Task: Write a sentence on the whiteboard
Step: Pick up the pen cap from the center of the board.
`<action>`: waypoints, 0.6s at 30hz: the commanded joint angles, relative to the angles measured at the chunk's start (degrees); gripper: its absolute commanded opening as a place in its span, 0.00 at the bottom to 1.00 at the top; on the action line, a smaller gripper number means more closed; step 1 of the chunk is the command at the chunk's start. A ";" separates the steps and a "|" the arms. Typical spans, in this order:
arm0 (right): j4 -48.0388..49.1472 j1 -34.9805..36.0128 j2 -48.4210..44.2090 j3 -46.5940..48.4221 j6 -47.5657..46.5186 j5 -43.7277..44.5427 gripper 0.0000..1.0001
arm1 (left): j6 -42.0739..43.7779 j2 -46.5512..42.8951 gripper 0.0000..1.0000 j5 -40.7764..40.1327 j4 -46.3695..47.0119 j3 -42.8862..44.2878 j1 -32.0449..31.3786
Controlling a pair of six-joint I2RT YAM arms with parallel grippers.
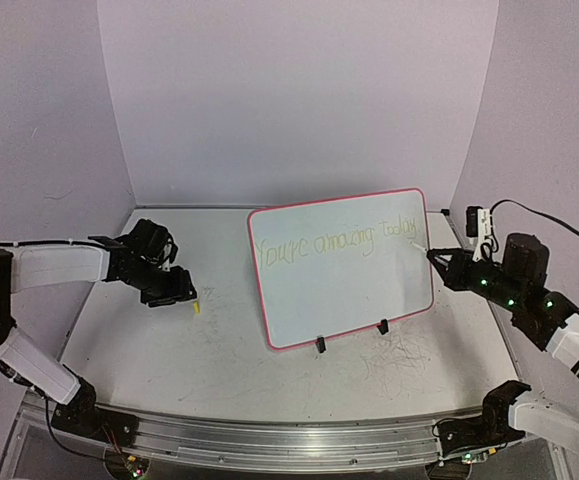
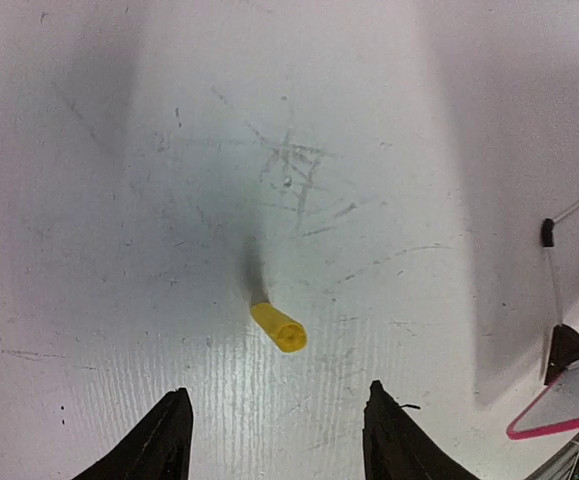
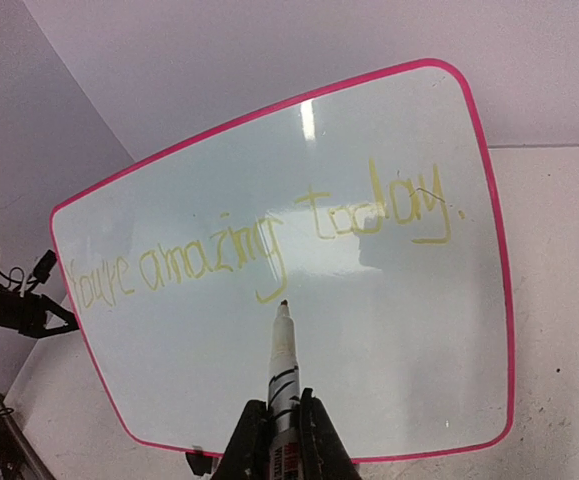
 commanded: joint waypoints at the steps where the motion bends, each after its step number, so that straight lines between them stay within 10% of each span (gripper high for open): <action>1: 3.21 -0.15 -2.23 -0.91 1.58 -3.51 0.00 | -0.09 5.38 0.56 -2.91 0.40 3.49 -1.68; 18: 3.21 -0.17 -1.69 -0.96 0.33 -3.77 0.00 | 0.65 13.86 0.50 -10.78 -0.98 9.17 -5.58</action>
